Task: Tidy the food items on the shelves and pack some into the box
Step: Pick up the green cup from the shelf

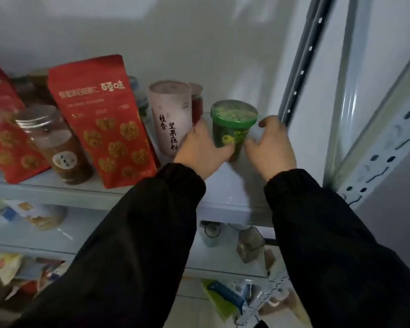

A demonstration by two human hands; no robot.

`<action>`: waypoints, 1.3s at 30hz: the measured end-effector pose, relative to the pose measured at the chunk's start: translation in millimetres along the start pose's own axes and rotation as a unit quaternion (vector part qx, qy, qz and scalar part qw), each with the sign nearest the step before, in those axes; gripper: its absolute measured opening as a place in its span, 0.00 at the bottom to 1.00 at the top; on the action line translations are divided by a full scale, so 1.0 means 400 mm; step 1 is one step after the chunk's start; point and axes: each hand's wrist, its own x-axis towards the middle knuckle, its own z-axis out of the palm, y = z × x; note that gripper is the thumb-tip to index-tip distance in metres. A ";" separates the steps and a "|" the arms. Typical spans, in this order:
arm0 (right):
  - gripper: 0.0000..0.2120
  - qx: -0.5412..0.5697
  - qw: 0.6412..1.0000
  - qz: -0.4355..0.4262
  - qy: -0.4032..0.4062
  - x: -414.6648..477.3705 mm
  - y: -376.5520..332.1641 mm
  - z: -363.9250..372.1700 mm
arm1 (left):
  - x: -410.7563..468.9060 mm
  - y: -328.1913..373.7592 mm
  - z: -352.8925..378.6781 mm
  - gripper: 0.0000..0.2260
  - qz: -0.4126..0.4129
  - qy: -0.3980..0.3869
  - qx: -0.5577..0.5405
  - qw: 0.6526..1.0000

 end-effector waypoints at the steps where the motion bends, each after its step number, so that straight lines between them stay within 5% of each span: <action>1: 0.20 0.043 0.998 0.020 0.029 0.015 0.005 0.004 | 0.030 0.000 0.007 0.42 -0.033 -0.022 -0.015 0.999; 6: 0.20 0.112 0.988 0.107 0.002 0.035 0.027 0.022 | 0.079 -0.006 0.068 0.36 -0.072 -0.081 -0.116 0.987; 10: 0.21 0.152 0.984 0.090 -0.034 0.034 0.016 0.023 | 0.083 -0.026 0.103 0.30 -0.020 -0.041 -0.081 0.996; 19: 0.26 0.271 0.955 0.035 -0.113 0.009 0.017 0.015 | 0.092 -0.053 0.083 0.12 0.042 -0.035 -0.207 0.977; 28: 0.27 0.248 0.965 -0.018 -0.083 -0.020 0.017 -0.002 | 0.080 -0.055 0.069 0.32 0.053 -0.070 -0.261 0.961; 39: 0.28 0.228 0.970 -0.040 -0.078 -0.027 0.011 -0.008 | 0.093 -0.063 0.079 0.27 -0.010 -0.130 -0.416 0.900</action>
